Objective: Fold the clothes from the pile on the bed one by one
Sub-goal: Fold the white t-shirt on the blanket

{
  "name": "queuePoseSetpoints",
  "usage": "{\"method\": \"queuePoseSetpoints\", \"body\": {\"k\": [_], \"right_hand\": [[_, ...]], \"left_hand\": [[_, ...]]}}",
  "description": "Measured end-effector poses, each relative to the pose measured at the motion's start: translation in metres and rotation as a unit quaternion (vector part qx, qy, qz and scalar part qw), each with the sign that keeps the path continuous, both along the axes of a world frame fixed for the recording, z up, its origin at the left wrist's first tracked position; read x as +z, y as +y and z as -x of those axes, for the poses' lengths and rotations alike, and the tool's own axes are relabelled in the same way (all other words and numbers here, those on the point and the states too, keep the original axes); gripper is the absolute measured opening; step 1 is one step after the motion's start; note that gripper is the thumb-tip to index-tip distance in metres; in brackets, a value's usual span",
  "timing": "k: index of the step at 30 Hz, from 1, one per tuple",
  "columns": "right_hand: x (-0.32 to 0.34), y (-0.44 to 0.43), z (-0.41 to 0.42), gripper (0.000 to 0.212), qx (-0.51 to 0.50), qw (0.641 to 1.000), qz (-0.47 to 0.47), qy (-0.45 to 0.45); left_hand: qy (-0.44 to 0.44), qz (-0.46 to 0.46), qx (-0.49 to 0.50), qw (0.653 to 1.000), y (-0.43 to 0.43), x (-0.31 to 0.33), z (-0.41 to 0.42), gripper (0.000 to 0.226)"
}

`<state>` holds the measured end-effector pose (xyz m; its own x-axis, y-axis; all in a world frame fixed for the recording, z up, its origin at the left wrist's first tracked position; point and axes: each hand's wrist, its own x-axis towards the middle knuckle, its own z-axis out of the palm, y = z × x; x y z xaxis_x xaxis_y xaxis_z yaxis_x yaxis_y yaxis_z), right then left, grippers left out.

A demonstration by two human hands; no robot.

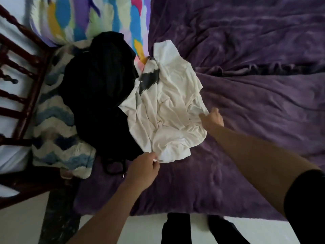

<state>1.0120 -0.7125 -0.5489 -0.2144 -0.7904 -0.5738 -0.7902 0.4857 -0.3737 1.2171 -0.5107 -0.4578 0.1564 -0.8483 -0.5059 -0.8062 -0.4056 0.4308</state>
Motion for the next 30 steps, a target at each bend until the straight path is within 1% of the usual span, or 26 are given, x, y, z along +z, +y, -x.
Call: {"method": "queuePoseSetpoints", "body": {"k": [1,2,3,5,6,7,9,11,12,13,14,16,17,18,19,20,21,22,23,24,25,26,27,28,30], "right_hand": [[-0.009,-0.002,-0.004,0.058,-0.05,0.999,-0.008,-0.015],[-0.013,-0.003,-0.006,0.056,-0.096,0.995,-0.019,-0.025],[-0.015,-0.002,-0.008,0.046,-0.137,0.989,-0.025,-0.043],[-0.005,0.007,-0.01,0.01,-0.186,0.977,-0.008,-0.1],[0.005,0.016,-0.011,0.011,-0.175,0.976,0.015,-0.132],[0.017,0.026,-0.011,0.018,-0.149,0.975,0.039,-0.163],[0.051,0.053,-0.007,0.02,-0.091,0.969,0.073,-0.218],[0.084,0.083,0.008,0.011,-0.009,0.967,0.091,-0.239],[0.098,0.099,0.018,0.008,0.026,0.965,0.094,-0.242],[0.112,0.113,0.029,0.009,0.051,0.963,0.094,-0.247],[0.125,0.127,0.04,0.01,0.07,0.96,0.097,-0.253],[0.145,0.15,0.064,0.006,0.092,0.958,0.107,-0.248],[0.153,0.159,0.077,0.006,0.097,0.96,0.112,-0.238],[0.159,0.167,0.091,0.006,0.097,0.962,0.114,-0.229],[0.164,0.174,0.106,0.007,0.092,0.964,0.116,-0.223],[0.168,0.179,0.12,0.009,0.083,0.966,0.118,-0.216],[0.172,0.184,0.134,0.012,0.067,0.969,0.119,-0.208],[0.176,0.188,0.148,0.016,0.046,0.972,0.121,-0.197],[0.18,0.191,0.16,0.019,0.027,0.974,0.127,-0.186],[0.184,0.192,0.172,0.023,0.018,0.975,0.138,-0.174],[0.189,0.192,0.181,0.025,0.017,0.975,0.153,-0.162],[0.195,0.189,0.19,0.023,0.017,0.973,0.172,-0.152],[0.202,0.183,0.198,0.017,0.016,0.97,0.194,-0.145],[0.212,0.176,0.205,0.011,0.014,0.966,0.216,-0.142],[0.235,0.157,0.218,0.005,0.017,0.956,0.263,-0.13]], "left_hand": [[-0.003,0.002,-0.008,1.0,-0.005,-0.002,-0.007,0.017],[-0.005,0.003,-0.017,1.0,-0.011,-0.003,-0.012,0.017],[-0.009,0.003,-0.027,1.0,-0.018,-0.002,-0.016,0.018],[-0.01,0.007,-0.034,0.999,-0.039,0.002,-0.021,0.024],[-0.011,0.016,-0.038,0.999,-0.052,0.005,-0.019,0.027],[-0.02,0.034,-0.052,0.998,-0.067,0.009,-0.015,0.031],[-0.051,0.093,-0.098,0.99,-0.101,0.019,-0.002,0.041],[-0.087,0.164,-0.16,0.969,-0.136,0.027,0.019,0.057],[-0.106,0.184,-0.202,0.956,-0.151,0.03,0.032,0.065],[-0.125,0.185,-0.255,0.941,-0.165,0.033,0.045,0.069],[-0.145,0.171,-0.321,0.92,-0.174,0.035,0.059,0.065],[-0.179,0.113,-0.456,0.864,-0.177,0.033,0.087,0.038],[-0.194,0.067,-0.502,0.84,-0.171,0.031,0.101,0.024],[-0.202,0.022,-0.527,0.825,-0.163,0.031,0.112,0.014],[-0.2,-0.013,-0.535,0.821,-0.152,0.032,0.121,0.009],[-0.187,-0.033,-0.532,0.825,-0.142,0.033,0.127,0.008],[-0.172,-0.027,-0.526,0.832,-0.133,0.036,0.131,0.005],[-0.155,-0.002,-0.52,0.84,-0.125,0.041,0.133,0.004],[-0.138,0.038,-0.511,0.848,-0.118,0.049,0.134,0.01],[-0.109,0.096,-0.496,0.856,-0.113,0.058,0.136,0.012],[-0.069,0.151,-0.467,0.868,-0.108,0.071,0.138,0.009],[-0.021,0.21,-0.435,0.875,-0.104,0.084,0.141,0.004],[0.014,0.248,-0.391,0.886,-0.101,0.102,0.145,0.009],[0.049,0.274,-0.35,0.895,-0.099,0.118,0.149,0.014],[0.09,0.303,-0.26,0.912,-0.092,0.156,0.159,0.014]]}}
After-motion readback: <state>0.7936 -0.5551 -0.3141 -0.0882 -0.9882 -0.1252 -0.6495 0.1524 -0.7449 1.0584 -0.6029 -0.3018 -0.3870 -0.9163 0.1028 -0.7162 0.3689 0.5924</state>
